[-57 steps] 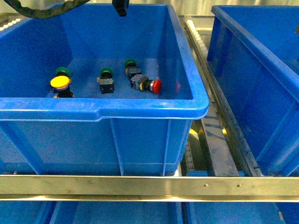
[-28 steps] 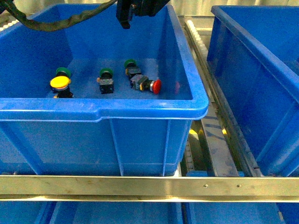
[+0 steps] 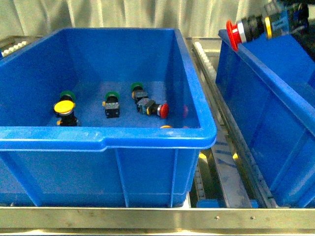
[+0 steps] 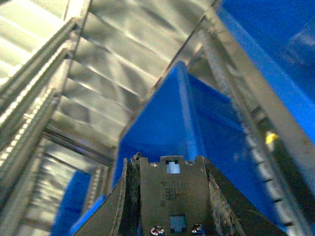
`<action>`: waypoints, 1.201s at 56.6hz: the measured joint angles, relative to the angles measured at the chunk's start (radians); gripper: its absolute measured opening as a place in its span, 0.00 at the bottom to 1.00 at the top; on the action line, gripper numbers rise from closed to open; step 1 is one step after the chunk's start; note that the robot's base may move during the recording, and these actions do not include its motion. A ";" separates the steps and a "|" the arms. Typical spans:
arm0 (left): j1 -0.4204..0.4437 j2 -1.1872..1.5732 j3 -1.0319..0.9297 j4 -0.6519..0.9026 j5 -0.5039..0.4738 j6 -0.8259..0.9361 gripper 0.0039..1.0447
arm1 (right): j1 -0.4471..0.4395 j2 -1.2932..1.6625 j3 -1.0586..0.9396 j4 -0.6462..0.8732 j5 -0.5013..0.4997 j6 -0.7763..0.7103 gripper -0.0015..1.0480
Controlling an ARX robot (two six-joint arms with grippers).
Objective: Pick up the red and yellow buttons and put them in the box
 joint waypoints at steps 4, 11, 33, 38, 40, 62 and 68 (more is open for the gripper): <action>0.060 -0.122 -0.058 -0.054 0.007 0.052 0.93 | 0.014 0.000 0.000 -0.023 0.049 -0.099 0.25; 0.237 -0.373 -0.174 -0.172 0.130 0.095 0.93 | 0.061 -0.004 0.000 -0.043 0.148 -0.212 0.25; 1.252 -0.447 -0.549 0.101 0.710 0.047 0.80 | 0.443 0.020 0.088 -0.003 0.665 -0.435 0.25; 1.263 -0.467 -0.620 -0.033 0.578 0.302 0.65 | 0.491 0.061 0.117 0.056 0.761 -0.504 0.25; 1.252 -0.471 -0.663 -0.028 0.552 0.407 0.58 | 0.506 0.069 0.128 0.076 0.794 -0.526 0.25; 0.920 -0.781 -0.817 -0.281 0.224 0.610 0.02 | 0.637 0.192 0.182 0.319 1.103 -0.845 0.25; 0.804 -0.974 -0.837 -0.342 0.090 0.610 0.02 | 0.646 0.196 0.164 0.427 1.159 -0.929 0.25</action>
